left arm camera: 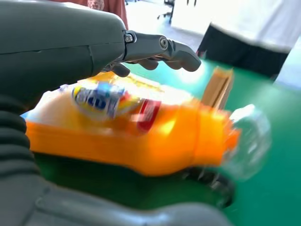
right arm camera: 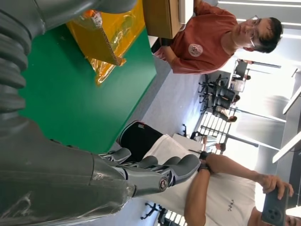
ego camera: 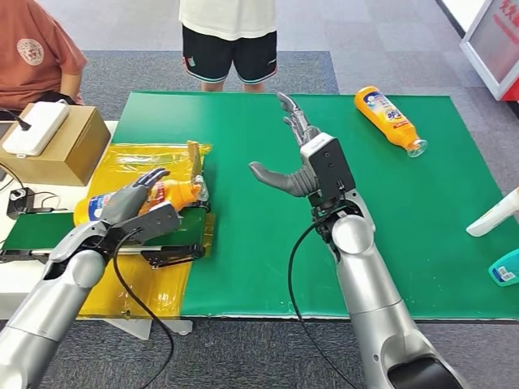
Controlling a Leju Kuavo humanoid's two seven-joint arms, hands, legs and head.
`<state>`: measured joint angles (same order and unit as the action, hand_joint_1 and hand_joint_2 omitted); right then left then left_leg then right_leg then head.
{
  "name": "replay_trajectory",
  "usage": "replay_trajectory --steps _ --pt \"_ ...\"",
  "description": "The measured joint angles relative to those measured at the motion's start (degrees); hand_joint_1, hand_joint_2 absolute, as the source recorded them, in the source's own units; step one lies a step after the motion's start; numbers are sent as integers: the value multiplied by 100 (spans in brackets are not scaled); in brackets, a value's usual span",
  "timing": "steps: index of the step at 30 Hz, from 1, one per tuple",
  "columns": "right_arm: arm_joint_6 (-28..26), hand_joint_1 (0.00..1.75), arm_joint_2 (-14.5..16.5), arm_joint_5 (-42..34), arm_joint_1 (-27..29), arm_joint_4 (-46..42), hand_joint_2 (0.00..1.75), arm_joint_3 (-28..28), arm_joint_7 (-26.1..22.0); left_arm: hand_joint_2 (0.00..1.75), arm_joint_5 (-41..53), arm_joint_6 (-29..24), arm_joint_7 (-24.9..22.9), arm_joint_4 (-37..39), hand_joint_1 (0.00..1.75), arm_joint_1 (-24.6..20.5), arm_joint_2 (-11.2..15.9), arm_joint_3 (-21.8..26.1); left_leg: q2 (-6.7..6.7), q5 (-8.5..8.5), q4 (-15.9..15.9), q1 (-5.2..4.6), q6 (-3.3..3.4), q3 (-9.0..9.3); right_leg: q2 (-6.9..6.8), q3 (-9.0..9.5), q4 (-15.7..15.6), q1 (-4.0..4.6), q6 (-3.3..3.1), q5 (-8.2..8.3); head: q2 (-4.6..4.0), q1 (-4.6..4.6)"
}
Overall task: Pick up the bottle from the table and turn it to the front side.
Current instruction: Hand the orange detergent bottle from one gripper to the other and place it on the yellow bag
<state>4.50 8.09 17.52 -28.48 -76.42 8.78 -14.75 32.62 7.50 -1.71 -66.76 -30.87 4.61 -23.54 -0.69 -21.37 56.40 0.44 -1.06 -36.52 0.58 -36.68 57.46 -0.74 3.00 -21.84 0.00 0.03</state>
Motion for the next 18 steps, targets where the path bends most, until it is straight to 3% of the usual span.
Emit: replay_trajectory --steps 11,18 --pt "-26 0 -19 57 96 -19 175 -26 66 175 -393 -783 448 -1467 0 567 -304 655 0 -1 0 0 1 0 1 0 -1 0 0 0 0 -1" --pt "-50 0 -19 44 93 -18 175 -21 120 175 -1442 -1126 1087 -2109 0 892 -566 1154 0 -1 0 0 1 0 0 1 0 1 0 0 0 1"
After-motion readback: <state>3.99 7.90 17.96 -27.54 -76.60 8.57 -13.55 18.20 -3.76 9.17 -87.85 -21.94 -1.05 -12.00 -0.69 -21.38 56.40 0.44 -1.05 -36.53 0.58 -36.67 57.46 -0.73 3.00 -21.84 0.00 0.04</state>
